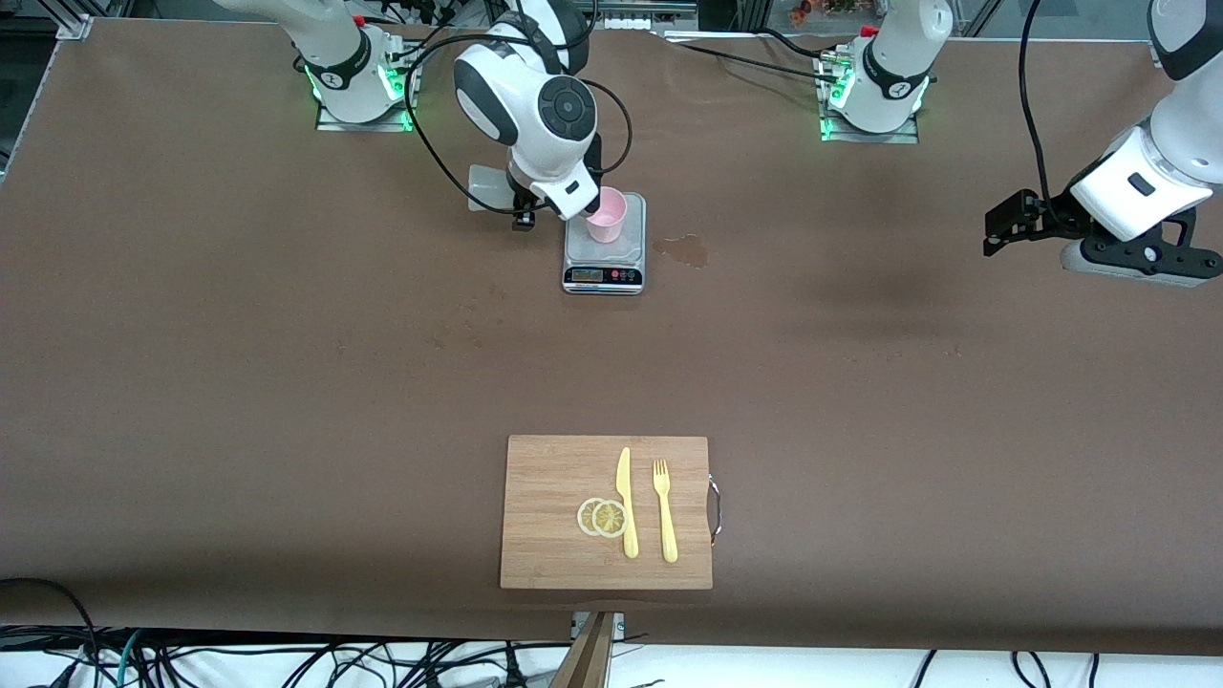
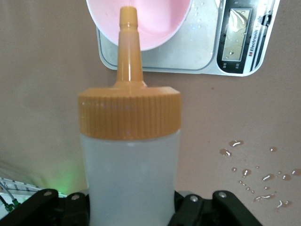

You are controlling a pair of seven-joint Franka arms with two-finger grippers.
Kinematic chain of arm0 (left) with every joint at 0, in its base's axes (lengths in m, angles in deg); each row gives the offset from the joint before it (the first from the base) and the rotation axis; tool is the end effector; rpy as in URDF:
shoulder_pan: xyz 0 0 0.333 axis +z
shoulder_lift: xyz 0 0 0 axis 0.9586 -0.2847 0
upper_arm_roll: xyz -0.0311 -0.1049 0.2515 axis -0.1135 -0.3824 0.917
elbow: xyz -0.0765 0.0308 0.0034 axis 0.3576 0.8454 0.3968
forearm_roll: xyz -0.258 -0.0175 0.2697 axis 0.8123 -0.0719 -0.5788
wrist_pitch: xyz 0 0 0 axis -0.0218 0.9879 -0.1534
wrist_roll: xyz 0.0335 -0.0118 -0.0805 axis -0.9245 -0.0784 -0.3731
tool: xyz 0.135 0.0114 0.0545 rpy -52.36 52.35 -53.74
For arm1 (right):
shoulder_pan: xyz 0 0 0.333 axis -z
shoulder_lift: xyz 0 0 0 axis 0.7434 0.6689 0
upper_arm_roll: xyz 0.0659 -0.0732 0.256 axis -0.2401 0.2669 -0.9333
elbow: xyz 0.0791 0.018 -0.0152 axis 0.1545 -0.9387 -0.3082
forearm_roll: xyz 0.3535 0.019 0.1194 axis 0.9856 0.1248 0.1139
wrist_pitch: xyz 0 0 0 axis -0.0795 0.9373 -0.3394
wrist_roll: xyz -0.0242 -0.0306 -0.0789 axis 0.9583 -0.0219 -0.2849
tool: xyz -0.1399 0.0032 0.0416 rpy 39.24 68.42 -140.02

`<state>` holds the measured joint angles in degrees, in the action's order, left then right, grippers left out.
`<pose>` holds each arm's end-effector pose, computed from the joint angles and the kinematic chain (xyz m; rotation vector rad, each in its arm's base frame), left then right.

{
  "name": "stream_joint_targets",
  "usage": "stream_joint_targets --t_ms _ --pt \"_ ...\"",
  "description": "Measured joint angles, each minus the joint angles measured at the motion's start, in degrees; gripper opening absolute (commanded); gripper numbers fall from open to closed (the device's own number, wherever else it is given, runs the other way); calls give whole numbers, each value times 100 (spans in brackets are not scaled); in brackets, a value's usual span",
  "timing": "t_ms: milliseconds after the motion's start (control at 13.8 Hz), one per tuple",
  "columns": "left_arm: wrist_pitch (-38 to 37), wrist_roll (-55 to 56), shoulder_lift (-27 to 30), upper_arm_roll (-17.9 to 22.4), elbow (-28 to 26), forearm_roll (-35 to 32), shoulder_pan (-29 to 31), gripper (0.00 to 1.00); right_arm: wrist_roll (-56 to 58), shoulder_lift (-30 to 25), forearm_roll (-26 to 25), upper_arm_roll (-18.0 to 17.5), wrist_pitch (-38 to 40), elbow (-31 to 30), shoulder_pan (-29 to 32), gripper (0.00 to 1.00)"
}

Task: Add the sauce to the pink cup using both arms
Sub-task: 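Tilt the bottle over the pink cup and squeeze sauce with the right gripper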

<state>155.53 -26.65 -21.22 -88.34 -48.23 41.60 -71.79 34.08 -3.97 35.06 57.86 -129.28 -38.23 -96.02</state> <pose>0.5269 -0.0275 0.4834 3.1092 -0.1911 -0.0511 0.3469 0.3937 0.2475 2.1053 2.1574 -0.5950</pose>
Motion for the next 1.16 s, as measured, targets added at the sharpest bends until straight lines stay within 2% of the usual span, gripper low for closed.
stream_joint_targets --t_ms 655,945,1164 --pt "0 0 0 10 4 0 -7 100 -297 366 -295 -79 610 686 -14 0" --pt "0 0 0 10 5 0 -11 100 -328 413 -294 -93 661 741 -18 0" --pt "0 0 0 10 5 0 -11 100 -328 373 -88 -93 656 786 -13 0"
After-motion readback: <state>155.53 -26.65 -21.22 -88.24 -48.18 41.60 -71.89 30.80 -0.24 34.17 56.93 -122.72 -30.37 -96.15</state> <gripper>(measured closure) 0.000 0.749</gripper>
